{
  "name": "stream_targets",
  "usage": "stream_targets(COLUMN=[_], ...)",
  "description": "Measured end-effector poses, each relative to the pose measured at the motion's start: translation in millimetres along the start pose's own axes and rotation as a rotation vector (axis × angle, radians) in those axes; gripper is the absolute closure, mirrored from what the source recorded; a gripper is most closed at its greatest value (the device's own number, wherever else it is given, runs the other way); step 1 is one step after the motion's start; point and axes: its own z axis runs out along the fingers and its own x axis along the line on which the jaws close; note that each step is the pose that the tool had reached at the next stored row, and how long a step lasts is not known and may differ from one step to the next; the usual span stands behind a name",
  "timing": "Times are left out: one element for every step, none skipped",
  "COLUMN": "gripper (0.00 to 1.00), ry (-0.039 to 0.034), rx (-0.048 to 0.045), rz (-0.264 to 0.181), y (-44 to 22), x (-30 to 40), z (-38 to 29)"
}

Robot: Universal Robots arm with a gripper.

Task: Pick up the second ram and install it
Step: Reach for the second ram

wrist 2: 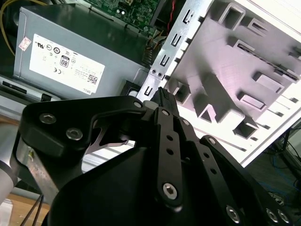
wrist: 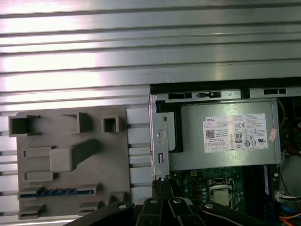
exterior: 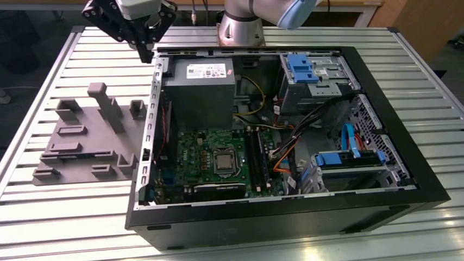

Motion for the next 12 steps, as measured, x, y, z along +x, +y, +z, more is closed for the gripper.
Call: stream_targets(gripper=[0.89,0.89,0.89,0.89,0.89,0.89,0.89,0.89,0.89,0.89,0.89,0.89], ry=[0.0,0.0,0.0,0.0,0.0,0.0,0.0,0.0,0.0,0.0,0.0,0.0], rx=[-0.0001,0.0,0.0,0.0,0.0,0.0,0.0,0.0,0.0,0.0,0.0,0.0], rz=[0.0,0.0,0.0,0.0,0.0,0.0,0.0,0.0,0.0,0.0,0.0,0.0], y=[0.0,0.0,-0.1,-0.1,-0.1,-0.1,-0.1,-0.2,-0.2,-0.2,-0.2,-0.2], x=[0.3,0.5,0.8,1.0,1.4,1.7,1.8,2.0,2.2,2.5,2.7,3.0], z=[0.0,0.0,0.0,0.0,0.0,0.0,0.0,0.0,-0.1,-0.1,-0.1,-0.1])
